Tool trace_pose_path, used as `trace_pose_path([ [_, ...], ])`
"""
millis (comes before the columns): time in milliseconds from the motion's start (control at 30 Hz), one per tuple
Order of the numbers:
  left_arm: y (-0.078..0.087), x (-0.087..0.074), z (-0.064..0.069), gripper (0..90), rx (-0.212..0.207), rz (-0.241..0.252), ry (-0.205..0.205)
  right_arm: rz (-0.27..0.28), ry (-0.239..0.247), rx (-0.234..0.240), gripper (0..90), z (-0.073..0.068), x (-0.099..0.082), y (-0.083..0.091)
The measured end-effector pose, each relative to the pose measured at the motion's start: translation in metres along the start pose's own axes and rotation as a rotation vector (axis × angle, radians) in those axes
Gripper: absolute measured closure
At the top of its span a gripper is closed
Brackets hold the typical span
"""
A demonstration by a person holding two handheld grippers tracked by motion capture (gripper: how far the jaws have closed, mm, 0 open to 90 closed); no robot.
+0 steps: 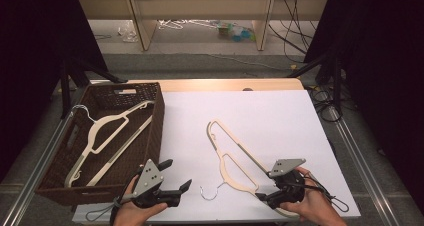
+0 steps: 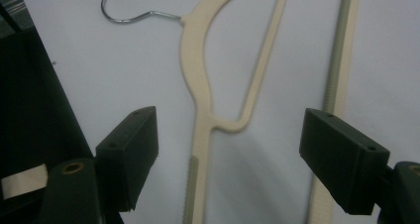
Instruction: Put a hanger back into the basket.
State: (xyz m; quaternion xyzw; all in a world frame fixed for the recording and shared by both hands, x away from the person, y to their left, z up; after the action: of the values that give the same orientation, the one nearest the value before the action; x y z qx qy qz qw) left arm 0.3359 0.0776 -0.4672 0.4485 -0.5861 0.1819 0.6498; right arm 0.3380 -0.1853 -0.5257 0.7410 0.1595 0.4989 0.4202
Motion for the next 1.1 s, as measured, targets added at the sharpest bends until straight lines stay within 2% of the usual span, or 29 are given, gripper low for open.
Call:
trace_pose_path([
  [100, 0.001, 0.0, 0.002, 18.7, -0.008, 0.003, -0.005, -0.044, -0.033, 0.005, 25.9, -0.003, -0.006, -0.003],
  [133, 0.001, -0.001, 0.002, 18.6, -0.016, 0.007, -0.006, -0.08, -0.04, 0.014, 27.4, -0.005, -0.01, -0.004],
  [200, 0.001, -0.003, 0.002, 18.6, -0.012, -0.001, -0.014, -0.088, -0.033, 0.018, 29.3, -0.005, -0.012, -0.005],
  [300, 0.0, -0.005, 0.002, 18.6, -0.01, -0.01, -0.016, -0.158, -0.039, 0.045, 36.6, -0.01, -0.018, -0.008],
  [400, 0.0, -0.005, 0.002, 18.7, -0.008, -0.01, -0.015, -0.181, -0.034, 0.044, 40.5, -0.011, -0.02, -0.009],
  [433, 0.0, -0.006, 0.003, 18.7, -0.013, -0.012, -0.015, -0.206, -0.032, 0.046, 45.0, -0.013, -0.022, -0.011],
  [500, -0.001, -0.006, 0.005, 18.8, -0.022, -0.012, -0.014, -0.212, -0.017, 0.049, 47.0, -0.013, -0.022, -0.012],
  [600, -0.001, -0.008, 0.007, 18.8, -0.03, -0.022, -0.025, -0.248, -0.009, 0.056, 52.0, -0.016, -0.024, -0.016],
  [667, -0.002, -0.008, 0.008, 18.8, -0.041, -0.023, -0.024, -0.284, -0.001, 0.047, 55.2, -0.016, -0.026, -0.019],
  [733, -0.002, -0.008, 0.008, 19.1, -0.034, -0.026, -0.021, -0.306, 0.009, 0.036, 58.7, -0.015, -0.025, -0.019],
  [800, -0.002, -0.009, 0.008, 19.2, -0.035, -0.028, -0.023, -0.33, -0.006, 0.013, 63.8, -0.013, -0.025, -0.019],
  [900, -0.003, -0.008, 0.009, 19.4, -0.039, -0.025, -0.034, -0.393, -0.009, -0.021, 64.5, -0.013, -0.024, -0.021],
  [1100, -0.003, -0.009, 0.011, 19.6, -0.042, -0.03, -0.032, -0.429, -0.026, -0.032, 65.4, -0.015, -0.023, -0.022],
])
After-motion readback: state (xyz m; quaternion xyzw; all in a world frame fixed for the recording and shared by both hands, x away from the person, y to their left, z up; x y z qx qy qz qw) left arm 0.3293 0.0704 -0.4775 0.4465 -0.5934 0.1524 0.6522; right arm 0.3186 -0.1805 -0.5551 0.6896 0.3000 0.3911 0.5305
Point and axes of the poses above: each handheld gripper's, and its own axes: y roughly backward along the jaws, x roughly out of its top, z roughly to its right, the point moved 10 cm from there along -y, roughly forward along the jaws, and after that the axes turned 9 degrees about x, right-handed, at the moved point
